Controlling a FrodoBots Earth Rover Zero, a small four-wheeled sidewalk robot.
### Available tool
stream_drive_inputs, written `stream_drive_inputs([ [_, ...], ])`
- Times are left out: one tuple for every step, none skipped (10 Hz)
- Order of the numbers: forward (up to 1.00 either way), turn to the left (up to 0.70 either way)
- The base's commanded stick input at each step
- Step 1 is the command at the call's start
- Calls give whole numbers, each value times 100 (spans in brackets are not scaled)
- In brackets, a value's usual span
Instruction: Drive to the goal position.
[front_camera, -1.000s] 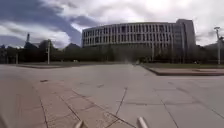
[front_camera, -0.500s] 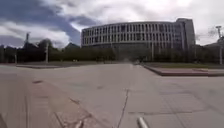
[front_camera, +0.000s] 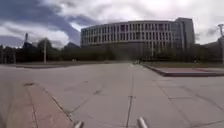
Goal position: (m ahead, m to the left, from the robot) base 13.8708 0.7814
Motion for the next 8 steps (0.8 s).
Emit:
stream_drive_inputs([
  [70, 0],
  [70, 0],
  [70, 11],
  [70, 7],
  [70, 0],
  [70, 0],
  [70, 0],
  [70, 0],
])
